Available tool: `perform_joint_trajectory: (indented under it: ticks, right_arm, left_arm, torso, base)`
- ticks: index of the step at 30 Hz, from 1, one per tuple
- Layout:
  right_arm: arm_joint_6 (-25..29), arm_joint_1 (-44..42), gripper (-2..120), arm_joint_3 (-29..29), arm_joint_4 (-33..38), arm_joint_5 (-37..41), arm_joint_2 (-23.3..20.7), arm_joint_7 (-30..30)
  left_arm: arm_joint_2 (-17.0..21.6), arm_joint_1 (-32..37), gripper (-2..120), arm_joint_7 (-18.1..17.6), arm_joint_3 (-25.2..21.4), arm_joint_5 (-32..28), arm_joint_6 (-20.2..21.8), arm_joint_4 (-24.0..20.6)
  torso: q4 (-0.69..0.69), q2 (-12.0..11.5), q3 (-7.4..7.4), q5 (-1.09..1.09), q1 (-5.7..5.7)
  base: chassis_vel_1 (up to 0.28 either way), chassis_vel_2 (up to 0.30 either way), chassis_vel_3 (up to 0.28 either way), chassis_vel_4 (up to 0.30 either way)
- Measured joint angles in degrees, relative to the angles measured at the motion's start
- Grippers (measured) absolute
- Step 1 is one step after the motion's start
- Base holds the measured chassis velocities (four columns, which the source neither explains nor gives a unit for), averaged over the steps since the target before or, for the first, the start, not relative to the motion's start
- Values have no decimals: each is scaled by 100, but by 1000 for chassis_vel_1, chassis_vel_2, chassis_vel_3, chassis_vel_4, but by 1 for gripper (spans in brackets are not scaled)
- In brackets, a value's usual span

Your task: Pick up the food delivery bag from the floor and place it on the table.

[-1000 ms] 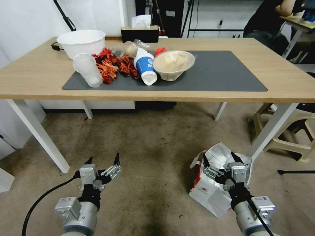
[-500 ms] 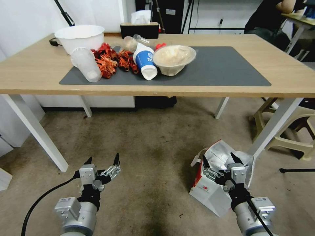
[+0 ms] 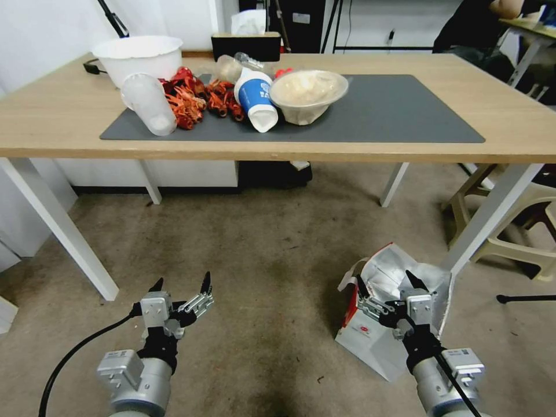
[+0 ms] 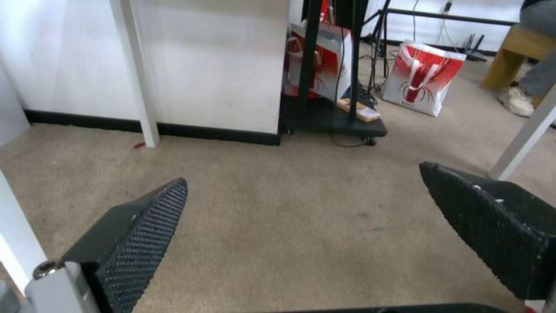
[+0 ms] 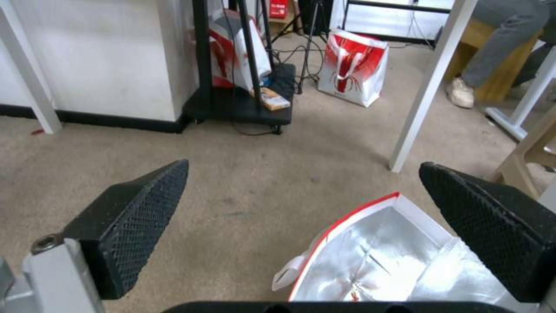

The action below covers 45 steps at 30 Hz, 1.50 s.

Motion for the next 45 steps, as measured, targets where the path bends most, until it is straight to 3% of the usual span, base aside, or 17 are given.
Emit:
perform_joint_trajectory:
  ticks: [45]
  right_arm:
    - [-2, 42, 100, 30, -36, 60, 62, -5]
  left_arm:
    - [-11, -85, 100, 22, -13, -1, -27, 154]
  torso:
    - [0, -984, -832, 0, -152]
  base:
    - [0, 0, 0, 0]
